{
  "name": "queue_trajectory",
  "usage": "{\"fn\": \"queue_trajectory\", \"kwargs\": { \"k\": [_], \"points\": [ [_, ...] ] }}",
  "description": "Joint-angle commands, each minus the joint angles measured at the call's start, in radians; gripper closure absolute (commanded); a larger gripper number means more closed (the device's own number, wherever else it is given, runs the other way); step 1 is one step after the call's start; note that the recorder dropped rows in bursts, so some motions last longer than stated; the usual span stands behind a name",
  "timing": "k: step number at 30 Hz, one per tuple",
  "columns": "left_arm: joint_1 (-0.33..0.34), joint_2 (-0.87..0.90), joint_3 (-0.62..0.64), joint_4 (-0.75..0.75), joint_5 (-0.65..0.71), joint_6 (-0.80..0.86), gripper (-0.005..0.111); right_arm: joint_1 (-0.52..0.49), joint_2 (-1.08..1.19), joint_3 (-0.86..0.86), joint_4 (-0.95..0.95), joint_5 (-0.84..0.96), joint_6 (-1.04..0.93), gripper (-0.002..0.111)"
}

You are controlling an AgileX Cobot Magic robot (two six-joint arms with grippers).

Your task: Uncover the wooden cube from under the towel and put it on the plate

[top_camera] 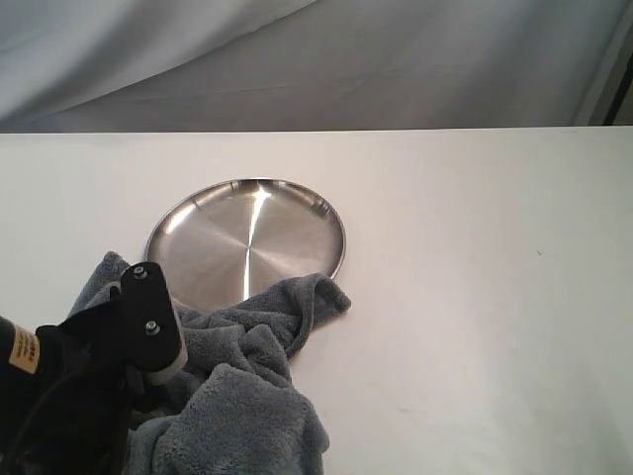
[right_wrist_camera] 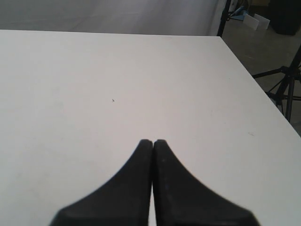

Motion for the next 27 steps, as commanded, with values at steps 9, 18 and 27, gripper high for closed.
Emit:
{"fn": "queue_trajectory", "kwargs": {
  "k": [9,18,27],
  "points": [
    [-0.004,0.001,0.011,0.005,-0.136,0.053,0.007,-0.007,0.003,0.003,-0.006,-0.011,0.005,0.108],
    [-0.004,0.001,0.084,0.05,-0.162,0.112,0.007,-0.007,0.003,0.003,-0.006,-0.011,0.005,0.108],
    [-0.004,0.098,0.123,0.019,-0.311,0.078,0.007,-0.007,0.003,0.003,-0.006,-0.011,0.005,0.108]
  ]
}}
